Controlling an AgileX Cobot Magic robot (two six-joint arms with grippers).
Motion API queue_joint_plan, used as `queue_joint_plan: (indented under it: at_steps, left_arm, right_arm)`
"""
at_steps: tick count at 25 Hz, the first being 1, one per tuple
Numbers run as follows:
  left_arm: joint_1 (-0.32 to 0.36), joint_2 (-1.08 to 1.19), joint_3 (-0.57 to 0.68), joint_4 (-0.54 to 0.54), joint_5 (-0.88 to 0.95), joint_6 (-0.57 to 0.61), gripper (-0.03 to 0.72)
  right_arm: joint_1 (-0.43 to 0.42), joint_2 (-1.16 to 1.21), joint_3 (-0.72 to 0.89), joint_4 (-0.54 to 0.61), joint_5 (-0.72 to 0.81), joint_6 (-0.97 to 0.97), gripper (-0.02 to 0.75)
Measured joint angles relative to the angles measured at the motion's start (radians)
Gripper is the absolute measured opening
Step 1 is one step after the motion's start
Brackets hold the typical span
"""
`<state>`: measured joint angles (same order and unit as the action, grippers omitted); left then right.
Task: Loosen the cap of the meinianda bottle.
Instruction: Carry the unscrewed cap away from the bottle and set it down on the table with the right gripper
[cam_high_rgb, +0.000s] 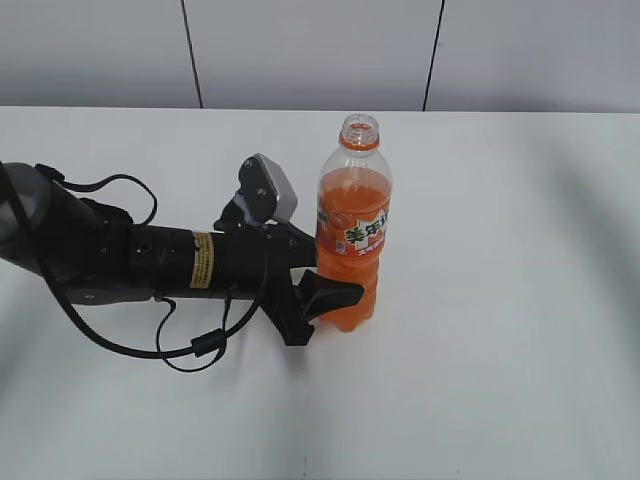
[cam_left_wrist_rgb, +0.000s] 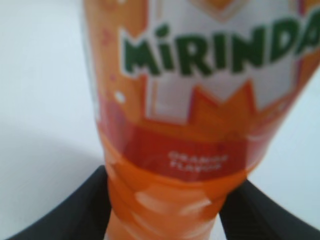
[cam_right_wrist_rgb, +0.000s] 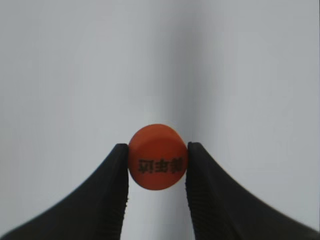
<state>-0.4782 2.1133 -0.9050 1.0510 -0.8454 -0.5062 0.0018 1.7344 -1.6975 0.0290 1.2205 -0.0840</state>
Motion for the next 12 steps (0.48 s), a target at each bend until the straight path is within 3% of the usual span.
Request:
queue_joint_plan:
  at_steps: [12]
  left_arm:
    - [0.0,0.0,0.0,0.0,0.0,0.0,0.398]
  right_arm:
    - [-0.01,0.028,0.497,0.115,-0.406,-0.056,0.27]
